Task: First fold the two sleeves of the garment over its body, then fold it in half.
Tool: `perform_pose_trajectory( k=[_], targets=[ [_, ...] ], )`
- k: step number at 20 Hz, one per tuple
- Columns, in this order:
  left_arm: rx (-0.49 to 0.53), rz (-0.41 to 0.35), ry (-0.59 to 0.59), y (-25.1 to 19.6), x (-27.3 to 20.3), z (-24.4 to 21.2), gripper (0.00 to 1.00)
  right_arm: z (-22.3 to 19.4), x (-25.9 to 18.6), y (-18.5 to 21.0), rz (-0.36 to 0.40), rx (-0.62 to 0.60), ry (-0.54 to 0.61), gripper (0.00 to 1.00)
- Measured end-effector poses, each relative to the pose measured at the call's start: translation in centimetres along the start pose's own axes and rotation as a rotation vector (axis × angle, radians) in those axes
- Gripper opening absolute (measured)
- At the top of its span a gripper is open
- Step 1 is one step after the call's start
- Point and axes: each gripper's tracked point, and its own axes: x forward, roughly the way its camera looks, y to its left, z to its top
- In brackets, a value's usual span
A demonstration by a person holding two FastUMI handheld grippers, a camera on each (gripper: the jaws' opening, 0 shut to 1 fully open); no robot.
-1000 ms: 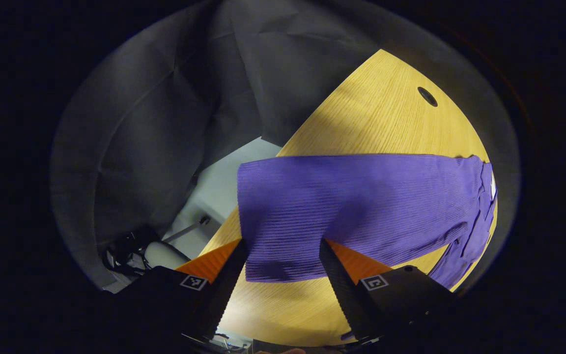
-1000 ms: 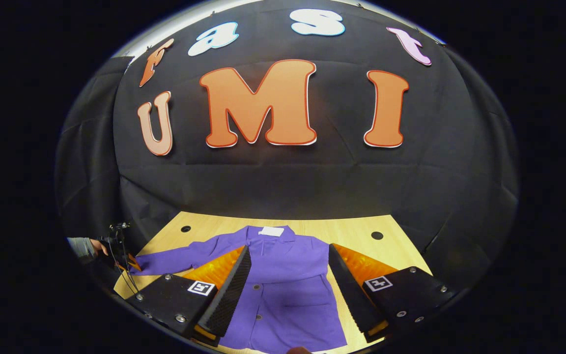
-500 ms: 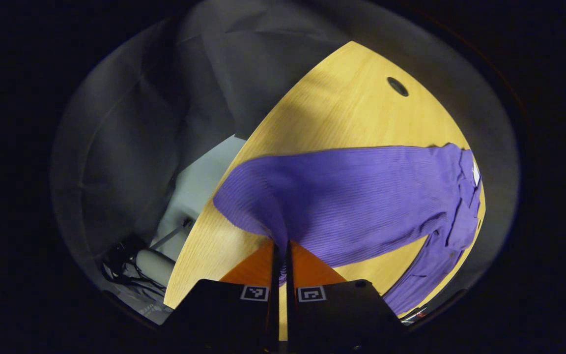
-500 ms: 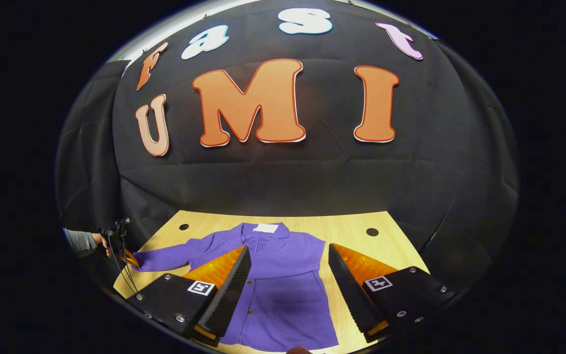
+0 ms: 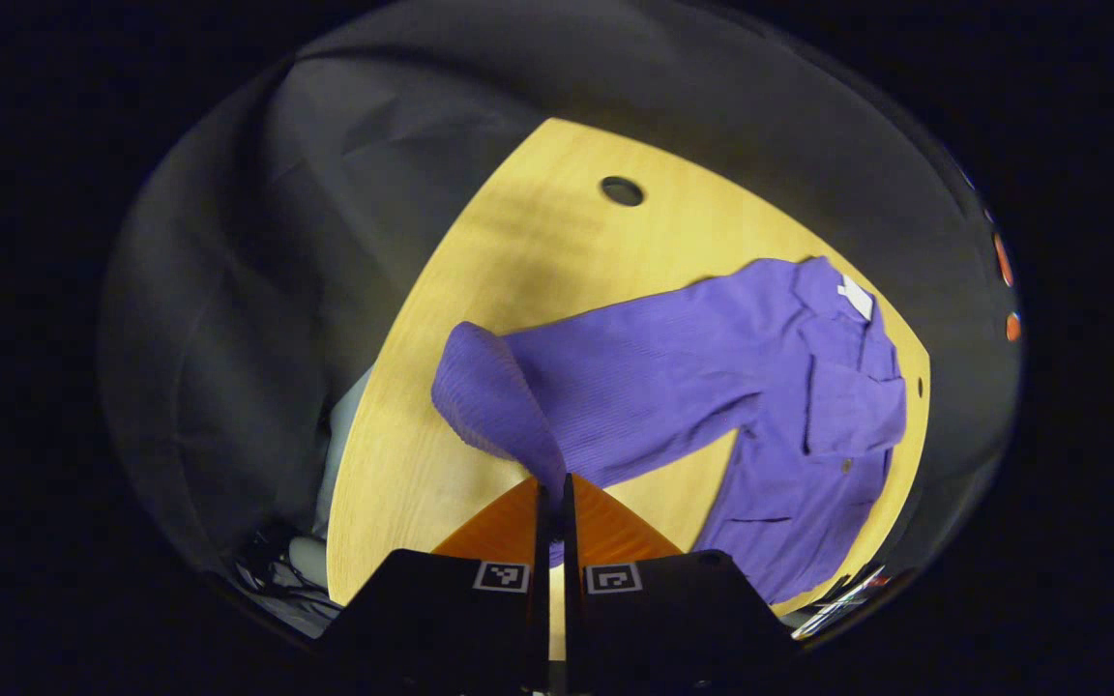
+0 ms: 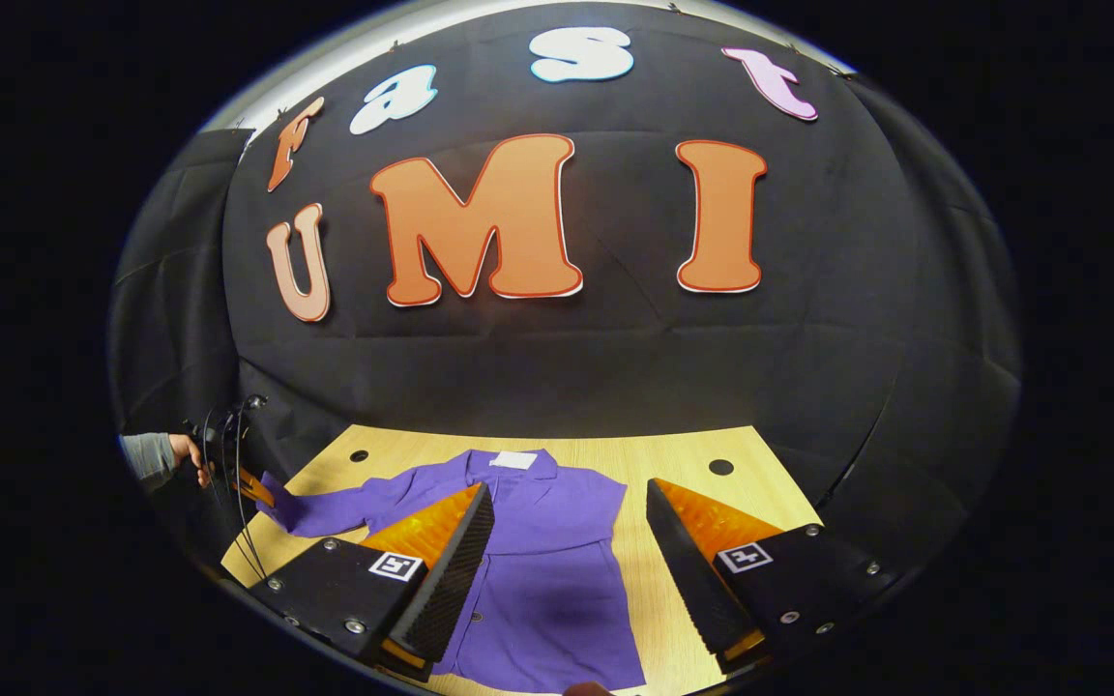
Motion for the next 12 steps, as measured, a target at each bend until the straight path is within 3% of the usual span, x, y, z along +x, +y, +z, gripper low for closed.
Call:
perform_pose_trajectory(
  k=[8,12],
  targets=[
    [0.215,-0.01,-0.031,-11.9,-3.2,2.8,0.07,-0.8,-1.1,-1.7,0.012,-0.025,-0.025,0.95],
    [0.306,-0.056,-0.048,-21.0,-2.9,4.2,0.07,-1.0,-1.3,-2.9,0.016,0.007,-0.029,0.95]
  ],
)
